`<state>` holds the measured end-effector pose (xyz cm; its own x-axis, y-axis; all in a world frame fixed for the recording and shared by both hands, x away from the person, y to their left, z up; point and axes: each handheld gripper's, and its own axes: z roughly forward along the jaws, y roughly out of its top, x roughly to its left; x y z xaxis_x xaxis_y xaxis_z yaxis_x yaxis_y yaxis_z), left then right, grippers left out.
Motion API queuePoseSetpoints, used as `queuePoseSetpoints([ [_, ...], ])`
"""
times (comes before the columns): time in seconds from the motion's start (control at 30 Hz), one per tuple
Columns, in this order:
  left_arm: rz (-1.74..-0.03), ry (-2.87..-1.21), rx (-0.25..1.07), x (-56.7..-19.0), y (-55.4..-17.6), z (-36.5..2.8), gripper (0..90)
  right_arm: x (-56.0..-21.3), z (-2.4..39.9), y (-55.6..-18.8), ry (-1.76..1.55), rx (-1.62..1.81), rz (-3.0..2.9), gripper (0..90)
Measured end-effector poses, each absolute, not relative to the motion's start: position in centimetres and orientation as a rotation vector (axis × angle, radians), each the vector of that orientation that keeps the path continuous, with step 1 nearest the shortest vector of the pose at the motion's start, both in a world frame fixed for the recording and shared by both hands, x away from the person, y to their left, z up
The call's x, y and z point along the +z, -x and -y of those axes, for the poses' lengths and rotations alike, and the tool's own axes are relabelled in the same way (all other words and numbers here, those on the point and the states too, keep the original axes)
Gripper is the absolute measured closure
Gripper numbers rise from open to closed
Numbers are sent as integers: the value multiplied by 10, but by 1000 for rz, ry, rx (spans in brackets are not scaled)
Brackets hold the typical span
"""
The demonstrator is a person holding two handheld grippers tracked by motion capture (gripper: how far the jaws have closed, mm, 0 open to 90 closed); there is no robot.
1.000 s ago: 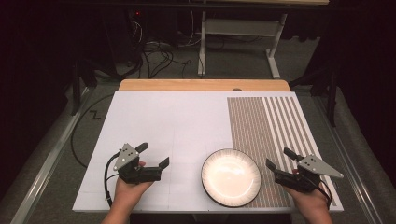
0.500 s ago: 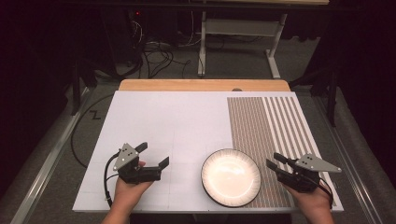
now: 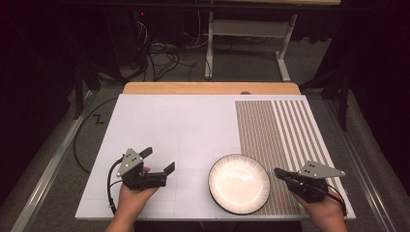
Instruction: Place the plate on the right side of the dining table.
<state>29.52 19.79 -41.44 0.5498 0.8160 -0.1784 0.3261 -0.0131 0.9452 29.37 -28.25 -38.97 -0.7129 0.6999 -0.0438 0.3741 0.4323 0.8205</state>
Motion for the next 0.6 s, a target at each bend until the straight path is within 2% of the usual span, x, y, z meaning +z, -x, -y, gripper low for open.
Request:
queuePoseSetpoints([
  [0.6,-992,-1588,516,-413,-295,-200,13,-386,265,-290,-878,1023,-2508,900],
])
